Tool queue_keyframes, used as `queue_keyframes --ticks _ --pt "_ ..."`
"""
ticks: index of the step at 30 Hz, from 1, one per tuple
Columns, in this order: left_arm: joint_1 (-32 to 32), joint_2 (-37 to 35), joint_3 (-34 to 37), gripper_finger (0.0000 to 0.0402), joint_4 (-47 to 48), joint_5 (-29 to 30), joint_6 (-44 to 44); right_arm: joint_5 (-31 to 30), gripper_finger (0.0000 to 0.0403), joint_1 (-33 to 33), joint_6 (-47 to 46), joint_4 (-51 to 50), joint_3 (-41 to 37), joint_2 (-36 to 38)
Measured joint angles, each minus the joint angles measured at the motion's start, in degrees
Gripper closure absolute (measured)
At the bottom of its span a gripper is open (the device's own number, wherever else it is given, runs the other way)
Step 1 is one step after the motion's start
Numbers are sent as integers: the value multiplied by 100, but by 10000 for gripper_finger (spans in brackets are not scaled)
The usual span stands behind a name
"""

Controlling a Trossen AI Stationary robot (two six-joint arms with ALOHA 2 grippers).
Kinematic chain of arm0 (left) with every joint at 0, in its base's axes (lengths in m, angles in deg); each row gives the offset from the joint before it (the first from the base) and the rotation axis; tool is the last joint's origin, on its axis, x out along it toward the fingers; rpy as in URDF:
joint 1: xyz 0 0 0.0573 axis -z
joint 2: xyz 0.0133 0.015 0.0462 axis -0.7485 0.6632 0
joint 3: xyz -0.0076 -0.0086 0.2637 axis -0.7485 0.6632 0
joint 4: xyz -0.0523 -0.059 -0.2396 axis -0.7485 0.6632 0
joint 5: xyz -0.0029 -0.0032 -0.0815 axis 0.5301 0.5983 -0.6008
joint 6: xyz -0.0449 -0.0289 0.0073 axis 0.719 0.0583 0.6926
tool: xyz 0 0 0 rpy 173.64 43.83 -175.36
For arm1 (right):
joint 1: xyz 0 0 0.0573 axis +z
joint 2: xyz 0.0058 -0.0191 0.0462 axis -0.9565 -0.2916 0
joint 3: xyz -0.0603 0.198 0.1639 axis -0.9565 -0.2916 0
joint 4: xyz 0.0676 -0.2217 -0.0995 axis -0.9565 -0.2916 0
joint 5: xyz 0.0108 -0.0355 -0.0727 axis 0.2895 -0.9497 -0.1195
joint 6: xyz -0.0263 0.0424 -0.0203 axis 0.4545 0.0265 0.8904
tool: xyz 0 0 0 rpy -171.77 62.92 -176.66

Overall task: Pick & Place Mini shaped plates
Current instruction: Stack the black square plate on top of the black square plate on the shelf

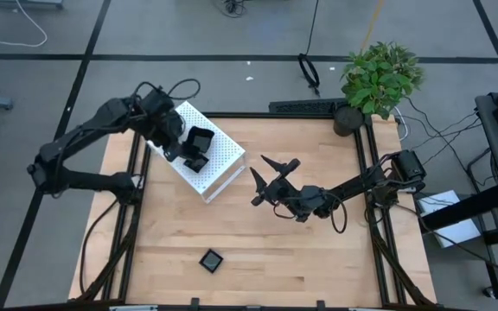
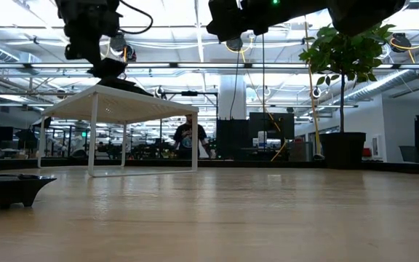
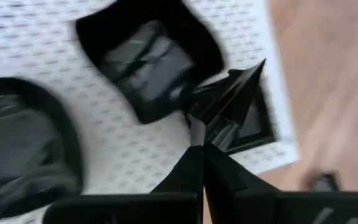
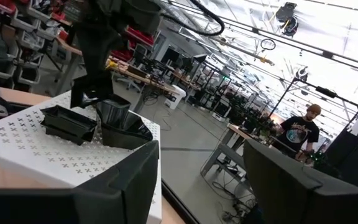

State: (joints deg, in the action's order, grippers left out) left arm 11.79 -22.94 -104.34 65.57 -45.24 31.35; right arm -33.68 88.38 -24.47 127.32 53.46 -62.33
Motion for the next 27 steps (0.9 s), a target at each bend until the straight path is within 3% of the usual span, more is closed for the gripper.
queue_keyframes --ticks 3,9,27 --pt "-142 102 0 401 -10 -568 -111 0 181 0 0 -2 0 0" --pt "-104 543 0 399 -2 -182 73 1 181 2 -70 -25 0 0" --pt "-188 703 0 399 22 -992 -164 0 181 2 -70 -26 0 0"
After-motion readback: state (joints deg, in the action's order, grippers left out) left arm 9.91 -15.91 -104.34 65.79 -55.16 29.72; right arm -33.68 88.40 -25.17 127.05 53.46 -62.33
